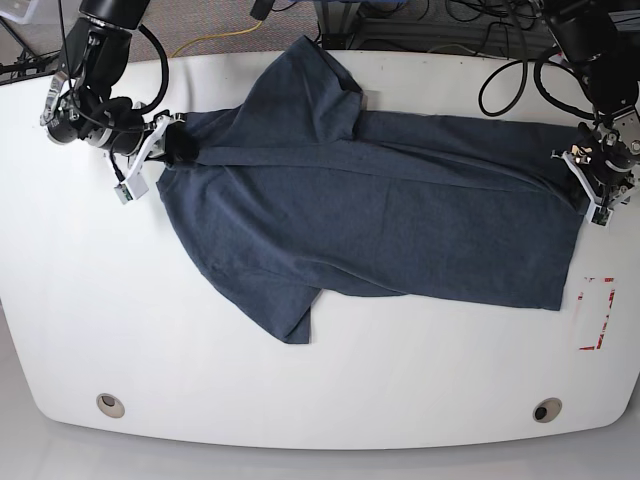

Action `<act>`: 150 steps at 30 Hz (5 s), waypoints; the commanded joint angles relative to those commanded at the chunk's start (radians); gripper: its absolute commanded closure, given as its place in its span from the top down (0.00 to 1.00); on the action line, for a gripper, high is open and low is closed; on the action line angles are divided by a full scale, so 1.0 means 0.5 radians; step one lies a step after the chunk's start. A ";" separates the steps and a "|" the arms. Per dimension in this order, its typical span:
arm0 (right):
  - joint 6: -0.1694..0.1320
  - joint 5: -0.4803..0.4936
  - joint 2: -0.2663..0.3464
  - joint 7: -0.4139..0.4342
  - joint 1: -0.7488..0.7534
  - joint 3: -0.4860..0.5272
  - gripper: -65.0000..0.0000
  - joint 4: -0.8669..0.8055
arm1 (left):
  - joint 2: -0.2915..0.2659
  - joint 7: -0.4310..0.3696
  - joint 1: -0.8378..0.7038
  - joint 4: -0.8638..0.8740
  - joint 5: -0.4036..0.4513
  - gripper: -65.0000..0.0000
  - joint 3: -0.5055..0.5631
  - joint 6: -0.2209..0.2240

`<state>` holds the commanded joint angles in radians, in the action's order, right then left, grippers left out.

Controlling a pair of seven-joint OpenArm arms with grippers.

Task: Fold the T-shirt properly
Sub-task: 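Lay the shirt edges down and open both grippers, then move the right gripper along the shirt edge and regrasp the fabric, then pull the grasped edge with the right gripper to straighten the shirt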

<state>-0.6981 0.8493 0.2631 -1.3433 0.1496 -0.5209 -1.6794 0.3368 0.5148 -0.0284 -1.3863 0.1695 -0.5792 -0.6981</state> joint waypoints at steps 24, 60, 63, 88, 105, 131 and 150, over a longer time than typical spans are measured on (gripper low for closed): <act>0.000 0.322 -0.120 -0.009 0.601 -0.135 0.63 -0.463 | -0.031 -0.015 -0.423 -0.196 -0.288 0.57 -0.110 0.000; 0.000 0.138 -0.387 0.086 0.528 0.436 0.00 -0.503 | -0.037 -0.012 -0.473 -0.203 -0.276 0.57 -0.114 0.000; 0.000 0.138 -0.331 0.086 0.506 0.436 0.00 -0.589 | -0.040 -0.012 -0.473 -0.203 -0.276 0.57 -0.110 0.000; 0.000 0.169 -0.031 0.055 -0.463 0.445 0.00 0.160 | -0.034 -0.009 -0.473 -0.199 -0.270 0.57 -0.107 0.000; 0.000 0.074 0.267 0.061 -0.574 0.433 0.79 0.264 | -0.034 -0.009 -0.476 -0.199 -0.273 0.57 -0.110 0.000; 0.115 0.061 0.242 0.298 0.209 0.040 0.64 0.107 | -0.141 0.003 -0.470 -0.503 -0.473 0.58 -0.316 0.000; 0.121 0.061 0.132 0.393 0.221 0.064 0.23 0.221 | -0.138 0.000 -0.399 -0.025 -0.470 0.55 -0.362 0.000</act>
<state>-0.6375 0.8800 0.3291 -1.1469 0.2601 -0.4887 -1.5689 0.2677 0.5148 -0.2279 -1.3986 -0.0652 -0.7603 -0.6981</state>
